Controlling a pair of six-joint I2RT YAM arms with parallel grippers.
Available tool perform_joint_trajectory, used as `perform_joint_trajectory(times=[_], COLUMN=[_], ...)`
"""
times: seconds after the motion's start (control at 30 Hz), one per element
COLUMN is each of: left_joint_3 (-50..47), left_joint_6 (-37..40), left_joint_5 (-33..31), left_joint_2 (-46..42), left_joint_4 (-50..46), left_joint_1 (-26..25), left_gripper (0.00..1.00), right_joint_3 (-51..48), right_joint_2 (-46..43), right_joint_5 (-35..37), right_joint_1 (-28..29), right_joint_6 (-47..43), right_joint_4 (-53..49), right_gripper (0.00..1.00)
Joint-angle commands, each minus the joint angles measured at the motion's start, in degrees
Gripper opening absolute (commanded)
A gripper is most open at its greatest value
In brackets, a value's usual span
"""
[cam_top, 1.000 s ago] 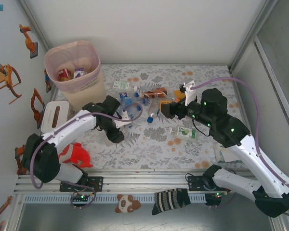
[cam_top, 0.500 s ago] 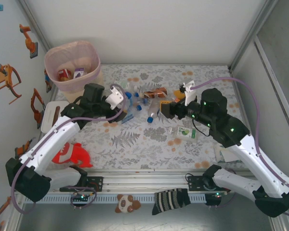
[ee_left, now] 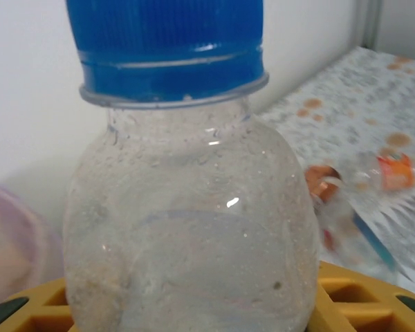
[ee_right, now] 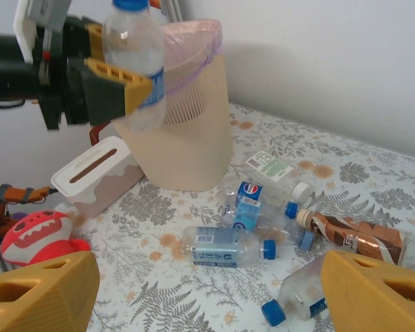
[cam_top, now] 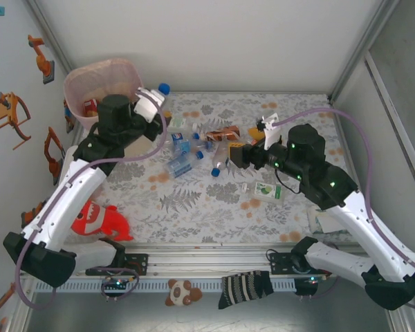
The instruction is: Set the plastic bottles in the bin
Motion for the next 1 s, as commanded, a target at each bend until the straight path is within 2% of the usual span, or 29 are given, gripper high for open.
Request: perform_joint_trajectory(times=[0.0, 0.23, 0.4, 0.47, 0.63, 0.73, 0.87, 0.97], left_joint_3=[5.0, 13.4, 20.2, 22.7, 29.1, 35.3, 41.0, 42.7], left_joint_6=[-1.3, -7.0, -13.3, -15.6, -20.4, -19.6, -14.4, -11.2], left_joint_5=[-3.4, -10.1, -10.2, -9.4, -2.4, 1.0, 4.4, 4.3], left_joint_2=[1.7, 6.7, 12.2, 14.7, 21.6, 27.1, 33.1, 36.0], left_joint_4=[2.0, 1.8, -3.8, -6.6, -15.0, -22.9, -30.7, -34.0], left_joint_1=[2.6, 9.6, 15.6, 17.5, 21.7, 23.1, 23.2, 23.2], left_gripper=[0.48, 0.43, 0.43, 0.43, 0.47, 0.49, 0.49, 0.48], right_joint_3=[2.2, 3.0, 2.7, 2.6, 2.6, 2.7, 2.4, 2.4], right_joint_2=[0.4, 0.8, 0.7, 0.8, 0.7, 0.5, 0.1, 0.1], right_joint_5=[-0.3, -0.7, -1.0, -1.2, -1.5, -1.7, -1.5, -1.6], right_joint_1=[-0.4, -0.4, -0.3, -0.3, -0.4, -0.3, -0.3, -0.3], right_joint_6=[-0.2, 0.0, 0.5, 0.7, 0.7, 0.5, 0.5, 0.4], right_joint_4=[0.0, -0.3, 0.5, 0.7, 0.6, 0.1, 0.0, -0.2], right_gripper=[0.82, 0.82, 0.82, 0.82, 0.82, 0.82, 0.82, 0.82])
